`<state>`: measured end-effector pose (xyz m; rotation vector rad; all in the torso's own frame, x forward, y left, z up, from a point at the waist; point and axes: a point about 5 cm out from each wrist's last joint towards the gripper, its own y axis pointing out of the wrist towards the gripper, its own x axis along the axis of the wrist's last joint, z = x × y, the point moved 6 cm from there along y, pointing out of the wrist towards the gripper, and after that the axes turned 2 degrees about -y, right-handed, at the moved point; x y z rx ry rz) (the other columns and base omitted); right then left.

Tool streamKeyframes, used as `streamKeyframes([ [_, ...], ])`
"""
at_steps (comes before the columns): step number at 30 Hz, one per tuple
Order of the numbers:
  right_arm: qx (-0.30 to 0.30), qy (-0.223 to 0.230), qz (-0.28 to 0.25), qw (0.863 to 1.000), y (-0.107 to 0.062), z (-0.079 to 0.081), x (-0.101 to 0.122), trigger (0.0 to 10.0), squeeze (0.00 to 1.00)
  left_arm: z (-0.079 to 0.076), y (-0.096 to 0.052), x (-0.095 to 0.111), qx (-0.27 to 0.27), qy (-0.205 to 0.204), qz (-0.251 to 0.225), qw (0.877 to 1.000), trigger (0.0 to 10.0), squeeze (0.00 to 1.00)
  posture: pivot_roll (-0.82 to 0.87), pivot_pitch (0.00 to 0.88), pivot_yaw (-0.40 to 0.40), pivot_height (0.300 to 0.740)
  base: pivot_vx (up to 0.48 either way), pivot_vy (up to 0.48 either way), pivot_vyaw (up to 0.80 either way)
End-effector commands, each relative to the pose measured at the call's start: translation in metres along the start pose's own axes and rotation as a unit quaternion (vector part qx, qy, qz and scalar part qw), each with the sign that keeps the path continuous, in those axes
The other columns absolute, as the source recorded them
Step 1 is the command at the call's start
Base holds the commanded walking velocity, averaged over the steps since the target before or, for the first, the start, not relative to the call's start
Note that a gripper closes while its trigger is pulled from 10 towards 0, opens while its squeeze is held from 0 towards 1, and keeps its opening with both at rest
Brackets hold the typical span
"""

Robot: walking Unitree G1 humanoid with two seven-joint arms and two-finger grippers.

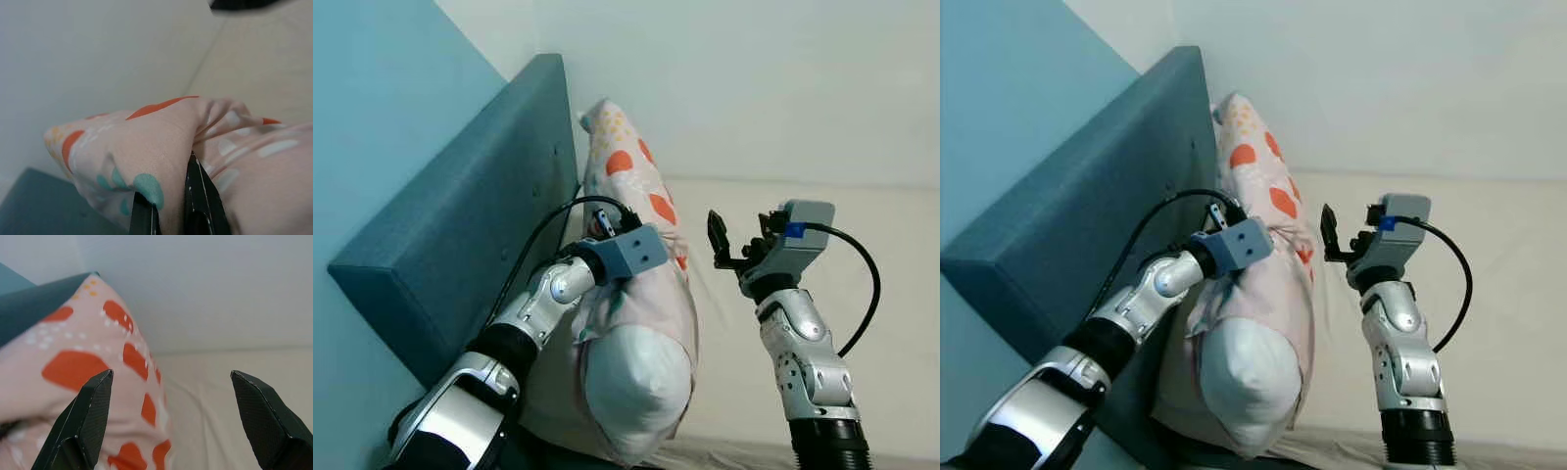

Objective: Clean up the room

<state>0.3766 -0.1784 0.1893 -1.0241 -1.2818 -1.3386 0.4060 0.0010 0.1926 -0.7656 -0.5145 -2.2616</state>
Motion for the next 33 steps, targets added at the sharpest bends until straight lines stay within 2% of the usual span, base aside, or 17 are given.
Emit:
streamKeyframes([
  [1,-0.010,-0.002,0.004,1.000,-0.003,-0.004,0.000,10.0,0.00,0.013,0.012,0.035,0.025,0.021,-0.069,0.997,10.0,0.00,-0.10,0.000,0.045,0.740,0.000,0.000,0.00],
  [3,-0.015,-0.003,0.008,1.000,-0.005,-0.005,-0.002,10.0,0.00,0.010,0.017,0.043,0.025,0.013,-0.078,0.997,10.0,0.00,-0.10,0.000,0.052,0.740,0.000,0.000,0.00],
  [5,-0.025,-0.007,0.012,1.000,-0.008,-0.009,-0.004,10.0,0.00,0.006,0.024,0.053,0.031,-0.019,-0.090,0.995,10.0,0.00,-0.12,0.000,0.059,0.740,0.000,0.000,0.00],
  [7,-0.034,-0.009,0.014,0.999,-0.010,-0.013,-0.005,10.0,0.00,0.002,0.031,0.061,0.044,-0.071,-0.095,0.992,10.0,0.00,-0.12,0.000,0.063,0.740,0.000,0.000,0.00],
  [9,-0.036,-0.010,0.014,0.999,-0.011,-0.014,-0.005,10.0,0.00,0.002,0.033,0.063,0.047,-0.083,-0.095,0.991,10.0,0.00,-0.12,0.000,0.063,0.740,0.000,0.000,0.00],
  [10,-0.042,-0.013,0.014,0.999,-0.013,-0.016,-0.003,10.0,0.00,-0.001,0.040,0.069,0.061,-0.115,-0.093,0.987,10.0,0.00,-0.14,0.002,0.071,0.740,0.000,0.000,0.00],
  [15,-0.051,-0.017,0.020,0.998,-0.021,-0.019,-0.004,10.0,0.00,-0.004,0.052,0.069,0.085,-0.151,-0.063,0.983,10.0,0.00,-0.17,0.031,0.084,0.740,0.000,0.000,0.00],
  [18,-0.054,-0.017,0.023,0.998,-0.025,-0.018,-0.004,10.0,0.00,-0.004,0.054,0.066,0.091,-0.157,-0.052,0.982,10.0,0.00,-0.17,0.034,0.085,0.740,0.000,0.000,0.00],
  [20,-0.060,-0.016,0.029,0.998,-0.031,-0.019,-0.007,10.0,0.00,-0.005,0.056,0.059,0.101,-0.141,-0.024,0.985,10.0,0.00,-0.20,0.061,0.098,0.740,0.000,0.000,0.00],
  [22,-0.065,-0.014,0.033,0.997,-0.038,-0.019,-0.008,10.0,0.00,-0.003,0.056,0.042,0.123,-0.128,0.029,0.984,10.0,0.00,-0.22,0.082,0.109,0.740,0.000,0.000,0.00],
  [23,-0.065,-0.014,0.033,0.997,-0.038,-0.019,-0.008,10.0,0.00,-0.003,0.056,0.042,0.123,-0.128,0.029,0.984,10.0,0.00,-0.22,0.082,0.109,0.740,0.000,0.000,0.00],
  [24,-0.067,-0.012,0.034,0.997,-0.043,-0.018,-0.008,10.0,0.00,0.001,0.052,0.025,0.147,-0.123,0.073,0.979,10.0,0.00,-0.25,0.102,0.120,0.740,0.000,0.000,0.00],
  [27,-0.066,-0.012,0.034,0.997,-0.046,-0.016,-0.006,10.0,0.00,0.005,0.048,0.014,0.163,-0.119,0.097,0.975,10.0,0.00,-0.27,0.110,0.124,0.740,0.000,0.000,0.00],
  [30,-0.062,-0.012,0.033,0.997,-0.052,-0.011,-0.001,10.0,0.00,0.012,0.032,-0.016,0.192,-0.100,0.157,0.964,10.0,0.00,-0.32,0.127,0.138,0.740,0.000,0.000,0.00],
  [31,-0.060,-0.013,0.033,0.998,-0.053,-0.010,0.001,10.0,0.00,0.011,0.024,-0.029,0.191,-0.085,0.179,0.961,10.0,0.00,-0.32,0.129,0.139,0.740,0.000,0.000,0.00],
  [32,-0.060,-0.013,0.033,0.998,-0.053,-0.010,0.001,10.0,0.00,0.011,0.024,-0.029,0.191,-0.085,0.179,0.961,10.0,0.00,-0.32,0.129,0.139,0.740,0.000,0.000,0.00],
  [33,-0.059,-0.014,0.033,0.998,-0.054,-0.008,0.002,10.0,0.00,0.009,0.014,-0.044,0.190,-0.075,0.207,0.957,10.0,0.00,-0.34,0.131,0.145,0.740,0.000,0.000,0.00],
])
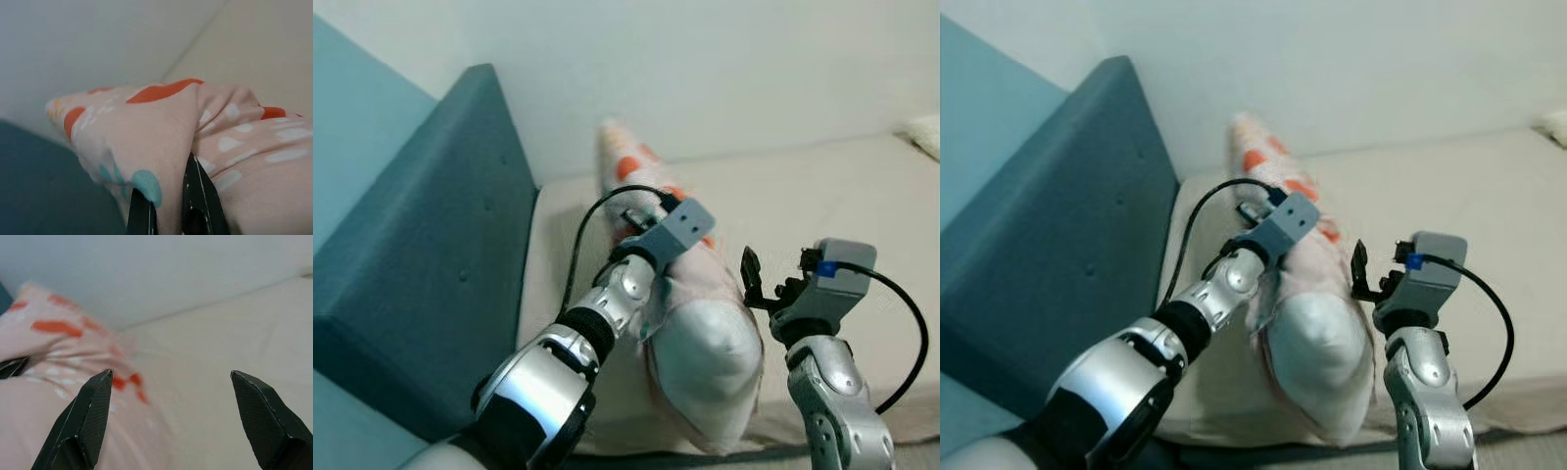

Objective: Clean up the room

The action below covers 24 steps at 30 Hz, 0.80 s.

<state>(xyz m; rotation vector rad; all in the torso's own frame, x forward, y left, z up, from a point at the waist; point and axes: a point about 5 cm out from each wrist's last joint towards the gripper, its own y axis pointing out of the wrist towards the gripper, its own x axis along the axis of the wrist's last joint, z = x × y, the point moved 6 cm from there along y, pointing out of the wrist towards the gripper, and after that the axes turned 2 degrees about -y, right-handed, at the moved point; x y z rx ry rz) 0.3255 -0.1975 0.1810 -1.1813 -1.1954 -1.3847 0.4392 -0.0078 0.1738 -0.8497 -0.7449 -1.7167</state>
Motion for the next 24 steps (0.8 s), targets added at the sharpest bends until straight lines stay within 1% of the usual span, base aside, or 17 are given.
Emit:
streamKeyframes([
  [1,0.011,0.005,0.005,1.000,-0.004,0.009,0.001,10.0,0.00,0.026,-0.006,-0.037,0.041,0.044,0.044,0.997,10.0,0.00,-0.36,0.137,0.150,0.740,0.000,0.000,0.00],
  [2,0.011,0.005,0.005,1.000,-0.005,0.009,0.002,10.0,0.00,0.030,-0.011,-0.053,0.039,0.058,0.066,0.995,10.0,0.00,-0.37,0.140,0.152,0.740,0.000,0.000,0.00],
  [3,0.011,0.004,0.005,1.000,-0.006,0.010,0.004,10.0,0.00,0.033,-0.016,-0.070,0.037,0.063,0.090,0.993,10.0,1.00,-0.38,0.142,0.153,0.740,0.000,0.000,0.00],
  [4,0.011,0.004,0.005,1.000,-0.006,0.010,0.004,10.0,0.00,0.033,-0.016,-0.070,0.037,0.063,0.090,0.993,10.0,1.00,-0.38,0.142,0.153,0.740,0.000,0.000,0.00],
  [5,0.011,0.005,0.004,1.000,-0.007,0.010,0.006,10.0,0.00,0.036,-0.021,-0.081,0.033,0.077,0.102,0.991,10.0,1.00,-0.39,0.144,0.154,0.740,0.000,0.000,0.00],
  [7,0.013,0.003,0.003,1.000,-0.009,0.011,0.008,10.0,0.00,0.043,-0.023,-0.088,0.035,0.095,0.106,0.989,10.0,1.00,-0.40,0.147,0.154,0.740,0.000,0.000,0.00],
  [10,0.011,0.003,0.002,1.000,-0.010,0.009,0.010,10.0,0.00,0.048,-0.020,-0.083,0.036,0.115,0.093,0.988,10.0,1.00,-0.40,0.149,0.143,0.740,0.000,0.000,0.00],
  [13,0.008,0.004,0.003,1.000,-0.010,0.007,0.010,10.0,0.00,0.077,-0.003,-0.043,0.063,0.199,0.021,0.978,10.0,1.00,-0.38,0.144,0.138,0.740,0.000,0.000,0.00],
  [14,0.009,0.006,0.003,1.000,-0.009,0.008,0.010,10.0,0.00,0.091,0.002,-0.026,0.083,0.222,-0.002,0.971,10.0,1.00,-0.36,0.133,0.134,0.740,0.000,0.000,0.00],
  [15,0.009,0.006,0.003,1.000,-0.009,0.008,0.010,10.0,0.00,0.091,0.002,-0.026,0.083,0.222,-0.002,0.971,10.0,1.00,-0.36,0.133,0.134,0.740,0.000,0.000,0.00],
  [16,0.009,0.008,0.002,1.000,-0.007,0.008,0.011,10.0,0.00,0.102,0.005,-0.016,0.098,0.233,-0.015,0.967,10.0,1.00,-0.35,0.133,0.134,0.740,0.000,0.000,0.00],
  [17,0.012,0.009,0.001,1.000,-0.006,0.011,0.011,10.0,0.00,0.118,0.009,0.001,0.124,0.245,-0.036,0.961,10.0,1.00,-0.35,0.130,0.135,0.740,0.000,0.000,0.00],
  [19,0.012,0.009,0.001,1.000,-0.006,0.011,0.011,10.0,0.00,0.118,0.009,0.001,0.124,0.245,-0.036,0.961,10.0,1.00,-0.35,0.130,0.135,0.740,0.000,0.000,0.00],
  [20,0.015,0.011,0.002,1.000,-0.004,0.013,0.010,10.0,0.00,0.132,0.011,0.016,0.146,0.250,-0.055,0.955,10.0,0.42,-0.34,0.122,0.133,0.740,0.000,0.000,0.00],
  [21,0.017,0.012,0.003,1.000,-0.003,0.014,0.010,10.0,0.00,0.141,0.012,0.027,0.162,0.250,-0.070,0.952,10.0,0.42,-0.32,0.113,0.130,0.740,0.000,0.000,0.00],
  [22,0.021,0.014,0.005,1.000,-0.001,0.016,0.009,10.0,0.00,0.147,0.013,0.037,0.165,0.227,-0.086,0.956,10.0,0.00,-0.29,0.105,0.126,0.740,0.000,0.000,0.00],
  [24,0.024,0.013,0.009,1.000,0.005,0.017,0.006,10.0,0.00,0.144,0.013,0.041,0.145,0.160,-0.102,0.971,10.0,0.00,-0.27,0.092,0.120,0.740,0.000,0.000,0.00],
])
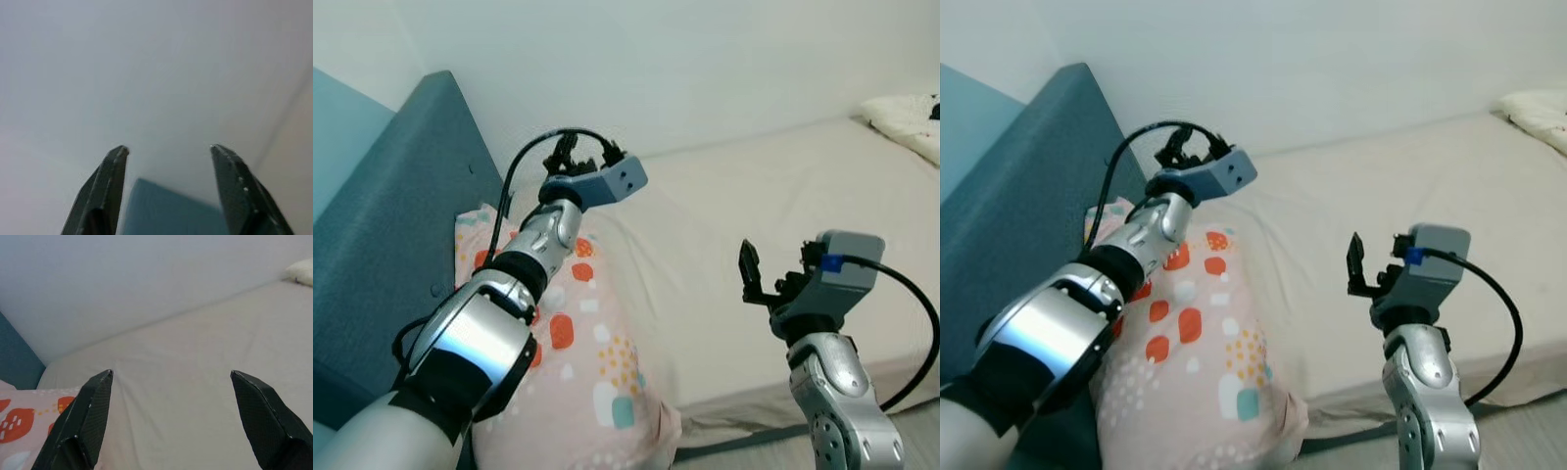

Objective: Clean up the room

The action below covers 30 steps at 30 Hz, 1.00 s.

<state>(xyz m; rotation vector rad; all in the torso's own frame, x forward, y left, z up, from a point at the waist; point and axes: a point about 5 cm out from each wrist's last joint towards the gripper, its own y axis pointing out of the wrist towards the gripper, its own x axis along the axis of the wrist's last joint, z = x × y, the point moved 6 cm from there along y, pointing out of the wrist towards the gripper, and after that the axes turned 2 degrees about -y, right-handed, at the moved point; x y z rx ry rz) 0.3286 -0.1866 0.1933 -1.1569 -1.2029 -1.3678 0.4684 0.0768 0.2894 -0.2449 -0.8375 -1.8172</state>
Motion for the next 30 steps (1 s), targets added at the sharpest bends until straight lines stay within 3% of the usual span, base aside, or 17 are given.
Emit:
streamKeyframes([
  [1,0.011,0.009,0.008,1.000,0.001,0.005,-0.005,10.0,0.00,0.004,-0.001,-0.006,-0.005,-0.020,0.005,1.000,10.0,0.00,-0.27,0.092,0.120,0.740,0.000,0.000,0.00],
  [2,0.010,0.008,0.010,1.000,0.005,0.004,-0.006,10.0,0.00,-0.010,-0.007,-0.010,-0.036,-0.085,0.015,0.996,10.0,0.00,-0.25,0.079,0.115,0.740,0.000,0.000,0.00],
  [5,0.010,0.008,0.010,1.000,0.005,0.004,-0.006,10.0,0.00,-0.010,-0.007,-0.010,-0.036,-0.085,0.015,0.996,10.0,0.00,-0.25,0.079,0.115,0.740,0.000,0.000,0.00],
  [6,0.007,0.010,0.012,1.000,0.008,0.002,-0.008,10.0,0.00,-0.034,-0.020,-0.021,-0.080,-0.167,0.041,0.982,10.0,0.00,-0.24,0.073,0.111,0.740,0.000,0.000,0.00],
  [7,0.007,0.010,0.012,1.000,0.008,0.002,-0.008,10.0,0.00,-0.034,-0.020,-0.021,-0.080,-0.167,0.041,0.982,10.0,0.00,-0.24,0.073,0.111,0.740,0.000,0.000,0.00],
  [8,0.018,0.018,0.018,1.000,0.013,0.004,-0.012,10.0,0.00,-0.068,-0.049,-0.038,-0.125,-0.232,0.068,0.962,10.0,0.00,-0.19,0.049,0.091,0.740,0.000,0.000,0.00],
  [9,0.029,0.024,0.025,0.999,0.018,0.006,-0.017,10.0,0.00,-0.091,-0.075,-0.053,-0.146,-0.278,0.093,0.945,10.0,0.00,-0.17,0.039,0.083,0.740,0.000,0.000,0.00],
  [11,0.048,0.027,0.038,0.998,0.025,0.012,-0.024,10.0,0.00,-0.113,-0.110,-0.074,-0.150,-0.330,0.135,0.922,10.0,0.00,-0.15,0.025,0.070,0.740,0.000,0.000,0.00],
  [13,0.062,0.025,0.048,0.997,0.029,0.018,-0.030,10.0,0.00,-0.120,-0.132,-0.088,-0.142,-0.358,0.162,0.908,10.0,0.00,-0.12,0.016,0.055,0.740,0.000,0.000,0.00],
  [14,0.062,0.025,0.048,0.997,0.029,0.018,-0.030,10.0,0.00,-0.120,-0.132,-0.088,-0.142,-0.358,0.162,0.908,10.0,0.00,-0.12,0.016,0.055,0.740,0.000,0.000,0.00],
  [16,0.074,0.027,0.052,0.996,0.033,0.025,-0.033,10.0,0.00,-0.123,-0.147,-0.096,-0.142,-0.368,0.172,0.903,10.0,0.00,-0.10,0.009,0.042,0.740,0.000,0.000,0.00],
  [25,0.117,0.011,0.059,0.991,0.041,0.046,-0.040,10.0,0.00,-0.127,-0.163,-0.100,-0.172,-0.382,0.168,0.892,10.0,0.00,-0.05,0.000,0.022,0.740,0.000,0.000,0.00],
  [30,0.152,-0.006,0.063,0.986,0.044,0.058,-0.044,10.0,0.00,-0.126,-0.180,-0.117,-0.166,-0.399,0.202,0.879,10.0,0.00,-0.05,0.000,0.017,0.740,0.000,0.000,0.79],
])
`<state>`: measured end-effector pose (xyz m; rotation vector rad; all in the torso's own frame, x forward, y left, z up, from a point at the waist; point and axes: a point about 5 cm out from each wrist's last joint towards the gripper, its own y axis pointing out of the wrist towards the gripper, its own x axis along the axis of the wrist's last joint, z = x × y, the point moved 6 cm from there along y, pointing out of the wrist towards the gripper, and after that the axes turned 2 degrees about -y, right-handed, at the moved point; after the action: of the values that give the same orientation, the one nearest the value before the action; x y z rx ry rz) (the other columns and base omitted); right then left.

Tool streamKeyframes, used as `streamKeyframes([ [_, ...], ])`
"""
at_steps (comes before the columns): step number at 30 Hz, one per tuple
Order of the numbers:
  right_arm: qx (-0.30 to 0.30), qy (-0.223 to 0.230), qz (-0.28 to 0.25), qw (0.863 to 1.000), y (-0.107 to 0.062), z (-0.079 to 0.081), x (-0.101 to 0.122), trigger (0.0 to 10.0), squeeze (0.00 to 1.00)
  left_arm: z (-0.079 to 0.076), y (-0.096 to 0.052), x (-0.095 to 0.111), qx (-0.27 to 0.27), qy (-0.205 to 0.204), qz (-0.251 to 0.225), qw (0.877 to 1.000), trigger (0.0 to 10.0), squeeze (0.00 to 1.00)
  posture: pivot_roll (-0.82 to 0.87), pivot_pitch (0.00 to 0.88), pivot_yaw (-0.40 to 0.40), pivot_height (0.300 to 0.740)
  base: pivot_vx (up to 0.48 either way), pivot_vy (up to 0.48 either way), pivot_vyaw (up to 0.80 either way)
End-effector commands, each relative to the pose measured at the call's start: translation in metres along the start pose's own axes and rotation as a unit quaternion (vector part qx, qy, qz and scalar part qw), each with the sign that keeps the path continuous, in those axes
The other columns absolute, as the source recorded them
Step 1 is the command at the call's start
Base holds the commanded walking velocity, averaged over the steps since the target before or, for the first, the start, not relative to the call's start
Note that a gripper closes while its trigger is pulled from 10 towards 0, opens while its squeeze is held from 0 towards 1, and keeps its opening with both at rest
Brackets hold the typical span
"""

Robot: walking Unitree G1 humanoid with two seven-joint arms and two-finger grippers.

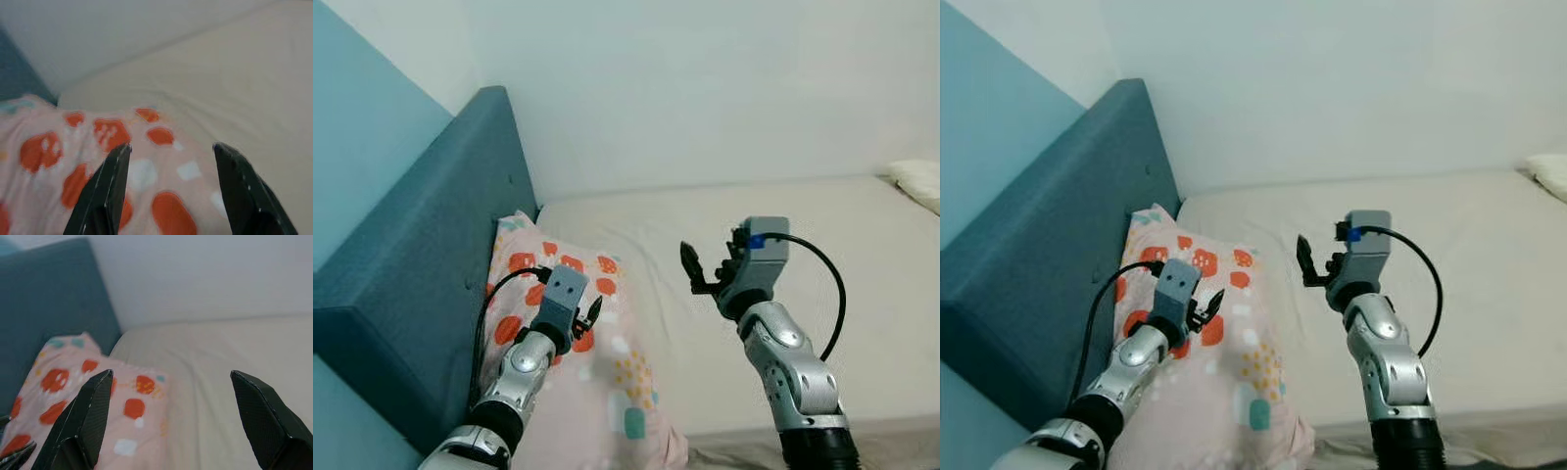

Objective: Clean up the room

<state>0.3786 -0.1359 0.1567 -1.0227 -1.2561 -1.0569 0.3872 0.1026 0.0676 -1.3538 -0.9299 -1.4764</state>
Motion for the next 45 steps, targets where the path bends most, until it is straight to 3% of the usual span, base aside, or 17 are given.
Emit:
streamKeyframes([
  [1,0.014,-0.003,-0.001,1.000,0.003,0.006,0.000,10.0,0.00,0.012,-0.010,-0.015,0.013,-0.011,0.025,1.000,10.0,0.00,-0.05,0.000,0.017,0.740,0.000,0.000,0.79],
  [6,0.017,-0.002,0.003,1.000,0.003,0.005,-0.004,10.0,0.00,0.013,-0.019,-0.022,0.004,-0.002,0.034,0.999,10.0,0.00,-0.04,0.000,0.015,0.740,0.000,0.000,0.79],
  [9,0.019,-0.009,0.023,1.000,0.004,0.001,-0.014,10.0,0.00,0.007,-0.032,-0.028,-0.034,0.008,0.040,0.999,10.0,0.00,-0.02,0.000,0.010,0.740,0.000,0.000,0.80],
  [23,0.037,-0.020,0.039,0.998,0.008,0.008,-0.024,10.0,0.00,0.007,-0.036,-0.033,-0.049,0.010,0.051,0.997,10.0,0.00,-0.01,0.000,0.005,0.740,0.000,-0.128,0.69],
  [26,0.037,-0.025,0.058,0.997,0.006,0.006,-0.033,10.0,0.00,0.017,-0.044,-0.049,-0.026,-0.008,0.079,0.997,10.0,0.00,-0.02,0.000,0.006,0.740,0.000,-0.480,0.00],
  [28,0.037,-0.025,0.058,0.997,0.006,0.006,-0.033,10.0,0.00,0.017,-0.044,-0.049,-0.026,-0.008,0.079,0.997,10.0,0.00,-0.02,0.000,0.006,0.740,0.000,-0.480,0.00],
  [29,0.027,-0.036,0.077,0.996,0.004,-0.001,-0.045,10.0,0.00,0.030,-0.052,-0.059,0.003,-0.031,0.097,0.995,10.0,0.00,-0.02,0.000,0.009,0.740,0.000,0.000,0.00],
  [32,0.008,-0.047,0.095,0.994,0.001,-0.011,-0.057,10.0,0.00,0.040,-0.056,-0.065,0.025,-0.041,0.108,0.993,10.0,0.00,-0.02,0.000,0.007,0.740,0.000,0.000,0.21],
  [40,-0.005,-0.041,0.117,0.992,-0.005,-0.019,-0.074,10.0,0.00,0.048,-0.061,-0.070,0.035,-0.048,0.119,0.991,10.0,0.00,-0.02,0.000,0.011,0.740,0.000,0.000,0.78],
  [45,-0.009,-0.033,0.133,0.991,-0.009,-0.022,-0.084,10.0,0.00,0.053,-0.068,-0.080,0.041,-0.060,0.139,0.988,10.0,0.00,-0.03,0.000,0.010,0.740,0.000,-0.480,0.48],
])
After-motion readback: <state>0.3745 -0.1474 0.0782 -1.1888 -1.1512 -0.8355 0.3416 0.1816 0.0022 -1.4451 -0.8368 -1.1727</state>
